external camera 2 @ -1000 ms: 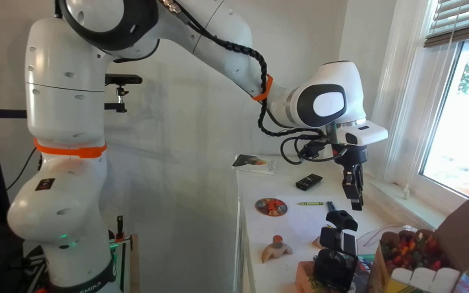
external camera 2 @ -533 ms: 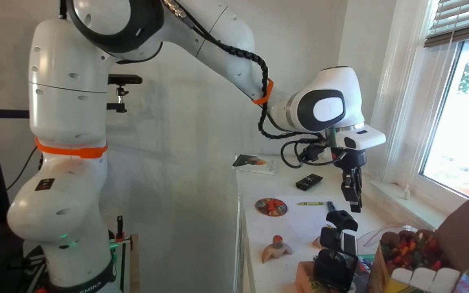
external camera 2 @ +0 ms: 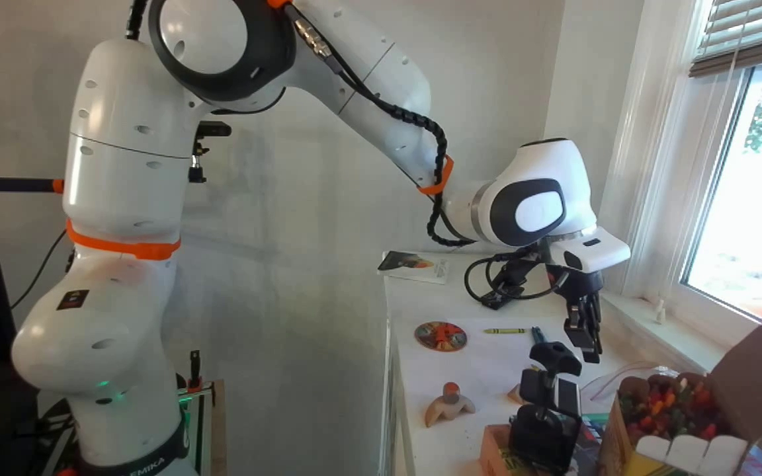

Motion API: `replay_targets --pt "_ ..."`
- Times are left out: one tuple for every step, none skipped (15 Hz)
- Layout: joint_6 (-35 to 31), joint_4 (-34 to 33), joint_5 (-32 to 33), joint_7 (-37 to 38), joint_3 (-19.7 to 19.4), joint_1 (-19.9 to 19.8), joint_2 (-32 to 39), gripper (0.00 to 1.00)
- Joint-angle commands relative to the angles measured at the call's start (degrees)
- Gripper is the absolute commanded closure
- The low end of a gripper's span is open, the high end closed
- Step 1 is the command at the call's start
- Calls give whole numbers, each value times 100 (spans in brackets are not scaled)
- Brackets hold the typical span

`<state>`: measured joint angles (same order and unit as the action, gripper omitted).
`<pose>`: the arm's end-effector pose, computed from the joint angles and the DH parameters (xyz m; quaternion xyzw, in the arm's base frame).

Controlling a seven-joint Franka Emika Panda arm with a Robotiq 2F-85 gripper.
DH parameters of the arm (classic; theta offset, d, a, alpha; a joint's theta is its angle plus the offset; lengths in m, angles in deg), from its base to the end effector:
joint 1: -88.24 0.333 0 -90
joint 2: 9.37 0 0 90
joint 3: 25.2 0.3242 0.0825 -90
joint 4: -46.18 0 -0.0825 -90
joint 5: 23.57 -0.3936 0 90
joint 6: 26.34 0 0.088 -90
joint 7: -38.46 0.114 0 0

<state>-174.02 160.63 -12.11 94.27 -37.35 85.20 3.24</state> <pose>0.6171 -0.1589 0.3869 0.8414 -0.5020 0.1990 0.0221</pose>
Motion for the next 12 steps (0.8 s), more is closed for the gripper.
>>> replay_targets --pt "-241 -93 12 193 -83 16 263 94" --pt "-293 -96 23 209 -112 23 306 94" --pt "-348 -102 68 254 -159 41 337 94" --pt "-400 -113 112 294 -209 56 375 94" --pt "-447 -117 68 283 -225 47 402 94" --pt "-465 -119 87 292 -264 57 419 94" --pt "-499 -117 77 294 -290 59 436 94" --pt "-529 -116 70 296 -315 60 451 94" --pt "-549 -113 70 297 -340 62 452 94" --pt "-567 -120 79 306 -366 66 459 94" --pt "-578 -123 71 300 -380 67 456 94" --pt "-597 -120 106 310 -411 79 428 94"
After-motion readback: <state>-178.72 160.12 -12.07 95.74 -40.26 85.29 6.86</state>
